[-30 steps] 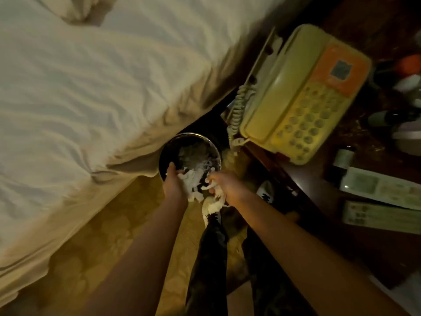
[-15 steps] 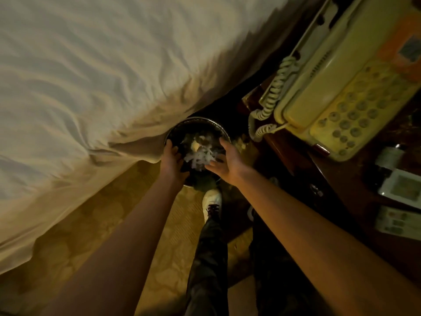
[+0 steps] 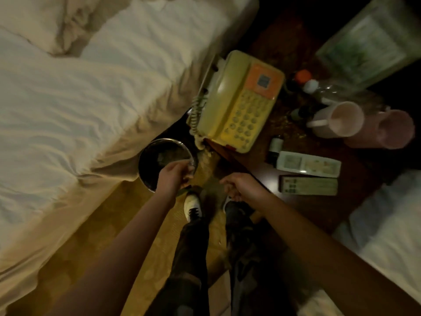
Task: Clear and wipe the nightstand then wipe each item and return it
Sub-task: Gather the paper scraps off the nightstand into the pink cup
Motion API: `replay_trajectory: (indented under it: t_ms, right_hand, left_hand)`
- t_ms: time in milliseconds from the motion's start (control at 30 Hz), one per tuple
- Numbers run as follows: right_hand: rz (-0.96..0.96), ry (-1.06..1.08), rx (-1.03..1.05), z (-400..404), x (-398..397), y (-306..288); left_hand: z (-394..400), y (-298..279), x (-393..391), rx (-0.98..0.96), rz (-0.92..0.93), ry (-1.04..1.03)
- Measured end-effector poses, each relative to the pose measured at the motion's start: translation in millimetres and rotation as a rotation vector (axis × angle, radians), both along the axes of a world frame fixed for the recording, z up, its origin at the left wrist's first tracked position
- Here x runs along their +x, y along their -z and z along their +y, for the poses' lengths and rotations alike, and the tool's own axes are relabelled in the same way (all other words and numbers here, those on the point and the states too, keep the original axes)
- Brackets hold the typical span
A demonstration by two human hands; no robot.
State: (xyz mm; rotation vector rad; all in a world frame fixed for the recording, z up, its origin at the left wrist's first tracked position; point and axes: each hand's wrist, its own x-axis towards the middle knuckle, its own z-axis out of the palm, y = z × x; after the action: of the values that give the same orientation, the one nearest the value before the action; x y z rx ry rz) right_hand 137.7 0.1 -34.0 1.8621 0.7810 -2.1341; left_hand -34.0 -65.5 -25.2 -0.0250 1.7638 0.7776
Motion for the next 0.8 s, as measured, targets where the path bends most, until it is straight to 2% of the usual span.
replay_trajectory:
  t_ms: [233,333,500,700,800]
  right_hand:
    - [-0.037,0.060,0.244,33,91,-67]
    - [-0.100,0.109,0.334,50,133,-79]
    - [-0.229,0.038,0.464,81,196,-87]
    - [-0.373,0.300,0.682,130,255,-95]
    - [-0.484,0.357,0.770,149,277,-88]
  left_hand:
    - [66,-57,79,0.133,0.139,0.365]
    - [94,-75,112,0.189,0.187,0.486]
    - [126,-90,163,0.317,0.331,0.676]
    - [180,-81,219,0.461,0.405,0.950]
    - [203,-66,242,0.488,0.529,1.068]
